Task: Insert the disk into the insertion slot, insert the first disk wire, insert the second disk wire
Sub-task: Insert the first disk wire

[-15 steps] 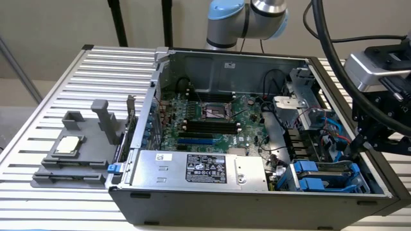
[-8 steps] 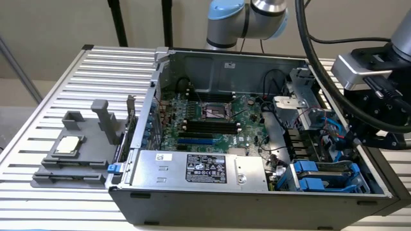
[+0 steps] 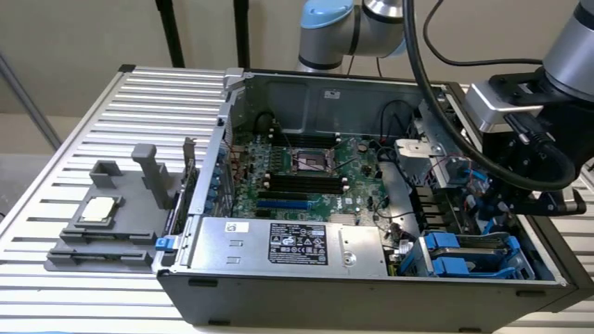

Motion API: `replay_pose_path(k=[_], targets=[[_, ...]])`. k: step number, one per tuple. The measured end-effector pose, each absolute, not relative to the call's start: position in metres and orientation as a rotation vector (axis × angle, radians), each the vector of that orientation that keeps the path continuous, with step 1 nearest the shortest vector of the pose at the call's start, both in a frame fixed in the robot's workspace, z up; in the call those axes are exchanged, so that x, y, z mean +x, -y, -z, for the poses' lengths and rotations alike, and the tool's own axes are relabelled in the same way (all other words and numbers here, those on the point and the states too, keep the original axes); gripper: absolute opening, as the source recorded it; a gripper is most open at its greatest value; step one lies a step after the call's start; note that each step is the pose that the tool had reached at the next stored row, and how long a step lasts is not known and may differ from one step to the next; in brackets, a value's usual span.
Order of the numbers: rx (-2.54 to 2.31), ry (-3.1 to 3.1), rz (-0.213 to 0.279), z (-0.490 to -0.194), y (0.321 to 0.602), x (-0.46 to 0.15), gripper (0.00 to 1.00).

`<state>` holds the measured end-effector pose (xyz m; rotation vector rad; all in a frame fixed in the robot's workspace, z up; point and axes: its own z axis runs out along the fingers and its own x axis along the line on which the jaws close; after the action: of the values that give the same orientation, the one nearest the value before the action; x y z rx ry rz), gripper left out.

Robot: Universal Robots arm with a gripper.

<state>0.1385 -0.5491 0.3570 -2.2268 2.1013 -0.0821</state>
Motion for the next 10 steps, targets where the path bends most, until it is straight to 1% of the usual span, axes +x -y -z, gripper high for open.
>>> replay_pose_path(k=[5, 10], targets=[[-2.233, -2.108, 0.060, -0.357, 0.551, 0.136, 0.21], [-2.224, -2.102, 0.039, -0.357, 0.564, 0.135, 0.21]])
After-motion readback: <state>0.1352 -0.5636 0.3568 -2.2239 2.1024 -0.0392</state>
